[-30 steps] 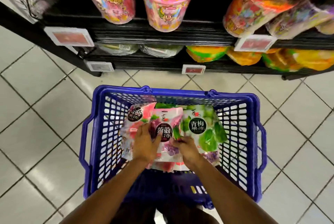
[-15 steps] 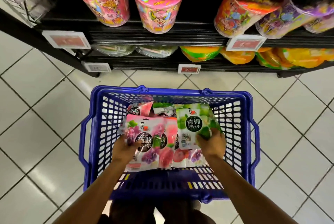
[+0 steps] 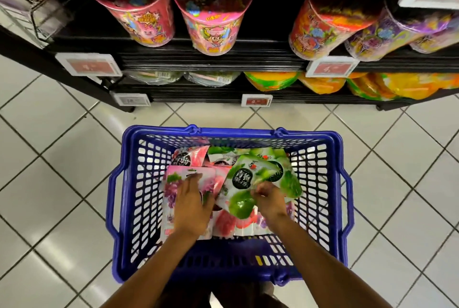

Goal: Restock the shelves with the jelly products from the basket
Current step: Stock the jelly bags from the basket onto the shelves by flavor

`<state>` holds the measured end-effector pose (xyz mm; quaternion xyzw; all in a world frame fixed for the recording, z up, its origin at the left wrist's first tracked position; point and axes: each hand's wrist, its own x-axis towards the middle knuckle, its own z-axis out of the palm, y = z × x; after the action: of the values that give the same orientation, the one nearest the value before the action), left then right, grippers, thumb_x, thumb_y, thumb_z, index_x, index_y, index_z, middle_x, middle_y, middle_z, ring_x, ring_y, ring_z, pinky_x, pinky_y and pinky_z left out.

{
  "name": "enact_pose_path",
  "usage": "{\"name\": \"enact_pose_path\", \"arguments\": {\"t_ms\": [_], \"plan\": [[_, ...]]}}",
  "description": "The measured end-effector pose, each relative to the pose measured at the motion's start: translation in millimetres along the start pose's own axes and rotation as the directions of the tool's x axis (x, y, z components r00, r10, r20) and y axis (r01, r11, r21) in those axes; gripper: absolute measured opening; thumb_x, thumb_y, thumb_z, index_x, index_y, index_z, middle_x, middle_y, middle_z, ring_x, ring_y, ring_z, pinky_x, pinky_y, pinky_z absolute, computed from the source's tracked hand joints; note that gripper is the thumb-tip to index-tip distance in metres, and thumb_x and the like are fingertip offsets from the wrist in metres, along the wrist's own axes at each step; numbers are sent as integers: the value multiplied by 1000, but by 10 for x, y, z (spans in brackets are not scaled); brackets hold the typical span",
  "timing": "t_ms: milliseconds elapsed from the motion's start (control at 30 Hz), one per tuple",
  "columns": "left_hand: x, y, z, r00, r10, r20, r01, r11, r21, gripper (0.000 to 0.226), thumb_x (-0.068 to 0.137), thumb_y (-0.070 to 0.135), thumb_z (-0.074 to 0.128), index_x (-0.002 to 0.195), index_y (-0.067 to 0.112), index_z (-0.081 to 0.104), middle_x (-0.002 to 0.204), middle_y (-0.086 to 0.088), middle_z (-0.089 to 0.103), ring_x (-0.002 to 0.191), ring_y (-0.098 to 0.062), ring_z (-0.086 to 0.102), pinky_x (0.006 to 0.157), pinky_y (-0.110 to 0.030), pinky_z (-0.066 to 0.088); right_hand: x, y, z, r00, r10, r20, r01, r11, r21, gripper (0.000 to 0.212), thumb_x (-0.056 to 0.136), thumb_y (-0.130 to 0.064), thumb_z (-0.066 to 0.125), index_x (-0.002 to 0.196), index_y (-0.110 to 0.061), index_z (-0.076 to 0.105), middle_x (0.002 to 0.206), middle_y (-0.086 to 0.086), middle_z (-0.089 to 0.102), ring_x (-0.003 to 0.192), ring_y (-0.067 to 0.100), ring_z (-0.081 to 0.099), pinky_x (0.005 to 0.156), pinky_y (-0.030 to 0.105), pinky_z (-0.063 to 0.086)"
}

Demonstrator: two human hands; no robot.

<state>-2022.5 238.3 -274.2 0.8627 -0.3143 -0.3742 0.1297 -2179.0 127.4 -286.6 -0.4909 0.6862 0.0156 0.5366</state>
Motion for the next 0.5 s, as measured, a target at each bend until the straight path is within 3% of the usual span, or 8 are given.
{"name": "enact_pose_path", "arguments": {"t_ms": [100, 167, 200, 233, 300, 367, 467, 500], "plan": [[60, 156, 1, 991, -111, 80, 132, 933, -335, 48, 92, 31, 64, 130, 4, 50, 119, 1, 60, 121, -28, 52, 94, -18, 44, -147, -92, 24, 995, -48, 93, 32, 986, 167, 32, 87, 18, 53, 74, -12, 51, 73, 1, 52, 60, 0, 52, 63, 14, 43], [112, 186, -26, 941, -240, 238, 325, 830, -452, 34, 89, 42, 65, 108, 14, 59, 91, 16, 59, 100, -21, 60, 66, -9, 41, -209, -111, -34, 983, -76, 168, 42, 979, 197, 37, 85, 24, 50, 72, -11, 45, 71, 2, 44, 61, 2, 48, 60, 11, 41], [138, 169, -49, 909, -263, 322, 398, 773, -494, 29, 85, 46, 67, 99, 20, 62, 86, 17, 61, 94, -18, 61, 62, -11, 41, -228, -103, -83, 973, -88, 211, 48, 981, 188, 37, 86, 21, 53, 72, -12, 44, 69, 0, 44, 58, 0, 48, 55, 10, 41], [166, 136, -65, 875, -265, 404, 460, 715, -527, 27, 81, 49, 70, 94, 25, 64, 87, 15, 65, 92, -16, 62, 65, -16, 44, -242, -99, -123, 962, -94, 258, 49, 983, 177, 33, 87, 16, 57, 73, -13, 45, 68, -3, 45, 54, -2, 49, 49, 10, 41], [192, 85, -80, 783, -277, 557, 590, 613, -525, 33, 78, 50, 72, 102, 28, 66, 104, 7, 67, 105, -17, 57, 93, -33, 47, -222, -99, -220, 936, -103, 338, 41, 982, 185, 21, 87, 8, 64, 82, -10, 53, 72, -5, 54, 60, -1, 56, 49, 11, 43], [178, 47, -44, 737, -300, 606, 652, 553, -519, 30, 79, 41, 74, 104, 25, 65, 105, 6, 64, 113, -16, 48, 112, -47, 28, -137, -102, -270, 940, -81, 331, 35, 989, 143, 15, 87, -3, 69, 98, -6, 59, 93, 0, 67, 82, 9, 63, 60, 9, 47], [126, -40, 8, 785, -309, 537, 612, 526, -591, 13, 80, 27, 75, 72, 26, 65, 72, 13, 68, 95, -9, 54, 111, -43, 24, 124, -3, -355, 999, -43, -7, 39, 957, -288, 36, 90, -23, 68, 120, -8, 55, 120, 9, 62, 99, 15, 60, 79, 11, 47], [118, -104, 43, 792, -309, 527, 605, 519, -604, 12, 79, 27, 76, 79, 21, 66, 76, 13, 68, 97, -9, 55, 112, -44, 22, 210, 50, -392, 992, -75, -102, 21, 891, -453, 43, 90, -27, 66, 127, -10, 51, 128, 9, 57, 111, 20, 56, 94, 20, 46]]}}
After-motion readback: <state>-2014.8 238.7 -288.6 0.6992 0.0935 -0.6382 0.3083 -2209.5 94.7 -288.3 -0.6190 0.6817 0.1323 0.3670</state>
